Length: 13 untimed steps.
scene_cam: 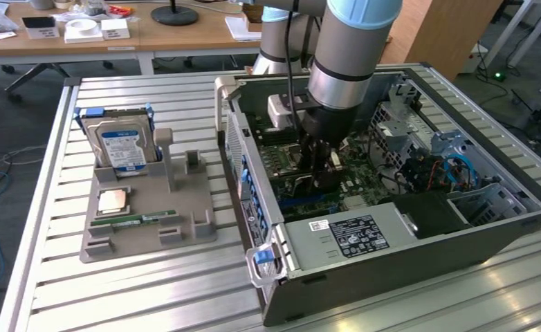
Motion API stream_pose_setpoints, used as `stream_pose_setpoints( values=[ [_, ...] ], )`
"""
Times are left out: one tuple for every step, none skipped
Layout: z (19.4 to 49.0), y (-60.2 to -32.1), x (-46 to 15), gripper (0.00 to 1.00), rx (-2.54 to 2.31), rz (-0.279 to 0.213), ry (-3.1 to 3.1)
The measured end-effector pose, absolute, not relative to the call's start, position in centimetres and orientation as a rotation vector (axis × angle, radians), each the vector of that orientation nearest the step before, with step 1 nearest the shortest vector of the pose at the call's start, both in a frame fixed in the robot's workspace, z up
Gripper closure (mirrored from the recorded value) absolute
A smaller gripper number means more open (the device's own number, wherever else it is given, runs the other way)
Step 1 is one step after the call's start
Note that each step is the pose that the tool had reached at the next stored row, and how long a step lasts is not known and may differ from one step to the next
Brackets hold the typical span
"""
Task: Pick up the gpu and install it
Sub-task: 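Insert the gpu into the slot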
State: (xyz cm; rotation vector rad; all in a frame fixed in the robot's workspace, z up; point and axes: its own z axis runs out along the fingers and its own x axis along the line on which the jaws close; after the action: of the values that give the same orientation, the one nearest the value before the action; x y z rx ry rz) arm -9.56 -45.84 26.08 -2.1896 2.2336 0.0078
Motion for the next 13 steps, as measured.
stream_pose_setpoints(
  values=[
    [26.18,-45.84,-9.56,0.43,-2.190,0.008,2.234],
    [26.28,-45.84,-9.56,0.43,-2.190,0.008,2.234],
    [26.38,-45.84,-9.56,0.43,-2.190,0.008,2.234],
    [26.48,-45.84,-9.56,0.43,-2.190,0.008,2.234],
    [26.57,-45.84,-9.56,0.43,-2.190,0.008,2.234],
    [26.66,-45.83,-9.56,0.43,-2.190,0.008,2.233],
    [26.74,-45.84,-9.56,0.43,-2.190,0.008,2.234],
    [26.76,-45.83,-9.56,0.43,-2.189,0.008,2.233],
    [26.76,-45.83,-9.56,0.43,-2.189,0.008,2.233],
    [26.76,-45.83,-9.56,0.43,-2.189,0.008,2.233],
    [26.76,-45.83,-9.56,0.43,-2.189,0.008,2.233],
    [26.77,-45.84,-9.56,0.43,-2.190,0.008,2.233],
    [26.78,-45.83,-9.56,0.43,-2.190,0.008,2.234]
  ],
)
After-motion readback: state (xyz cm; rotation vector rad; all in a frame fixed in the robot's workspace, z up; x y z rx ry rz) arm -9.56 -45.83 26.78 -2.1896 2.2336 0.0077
